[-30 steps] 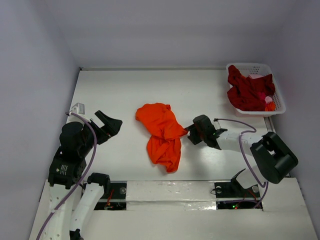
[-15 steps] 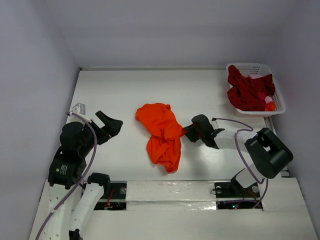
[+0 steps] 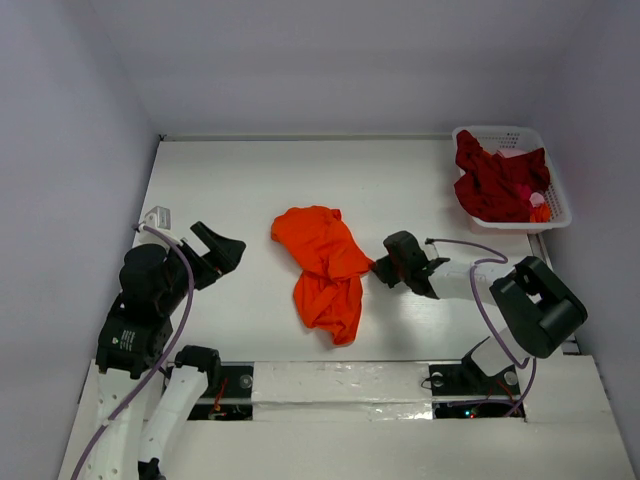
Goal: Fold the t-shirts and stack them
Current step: Flatten out the tshirt
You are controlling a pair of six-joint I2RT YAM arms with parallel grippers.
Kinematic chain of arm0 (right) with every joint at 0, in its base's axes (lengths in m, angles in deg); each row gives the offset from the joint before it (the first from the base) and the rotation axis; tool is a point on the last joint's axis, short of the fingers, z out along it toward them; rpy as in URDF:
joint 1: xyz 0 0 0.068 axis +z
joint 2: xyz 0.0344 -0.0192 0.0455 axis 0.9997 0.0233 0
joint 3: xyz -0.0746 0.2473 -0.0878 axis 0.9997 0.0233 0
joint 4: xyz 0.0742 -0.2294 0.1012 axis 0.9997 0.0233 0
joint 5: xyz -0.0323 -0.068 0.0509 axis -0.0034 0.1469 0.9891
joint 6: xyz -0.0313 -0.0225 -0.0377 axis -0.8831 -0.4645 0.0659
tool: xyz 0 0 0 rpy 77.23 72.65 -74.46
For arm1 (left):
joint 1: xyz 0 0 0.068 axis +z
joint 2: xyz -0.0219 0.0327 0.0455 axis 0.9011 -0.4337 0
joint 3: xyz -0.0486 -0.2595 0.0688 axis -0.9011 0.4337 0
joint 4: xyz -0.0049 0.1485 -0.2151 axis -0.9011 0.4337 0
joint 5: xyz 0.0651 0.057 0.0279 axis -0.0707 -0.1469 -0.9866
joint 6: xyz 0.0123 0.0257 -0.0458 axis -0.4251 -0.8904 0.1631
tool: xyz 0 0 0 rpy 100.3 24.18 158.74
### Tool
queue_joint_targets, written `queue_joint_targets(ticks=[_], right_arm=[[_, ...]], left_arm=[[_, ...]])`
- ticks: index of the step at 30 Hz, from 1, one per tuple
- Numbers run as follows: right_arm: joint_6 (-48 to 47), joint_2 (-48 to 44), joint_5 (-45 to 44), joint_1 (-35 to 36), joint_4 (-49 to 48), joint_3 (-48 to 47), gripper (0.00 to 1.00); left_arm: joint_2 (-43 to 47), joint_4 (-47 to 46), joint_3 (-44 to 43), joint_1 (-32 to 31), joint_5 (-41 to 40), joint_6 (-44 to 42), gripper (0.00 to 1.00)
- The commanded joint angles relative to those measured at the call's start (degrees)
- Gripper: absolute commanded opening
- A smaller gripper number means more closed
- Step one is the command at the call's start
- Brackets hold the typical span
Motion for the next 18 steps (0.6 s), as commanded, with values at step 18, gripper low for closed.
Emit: queue_joint_targets(ticks=[18], right_arm=[[-8.21, 1.68, -2.3, -0.15, 5.96, -5.65, 0.0]], left_arm=[[1.1, -2.34, 0.8, -0.13, -0.25, -0.83, 0.99]])
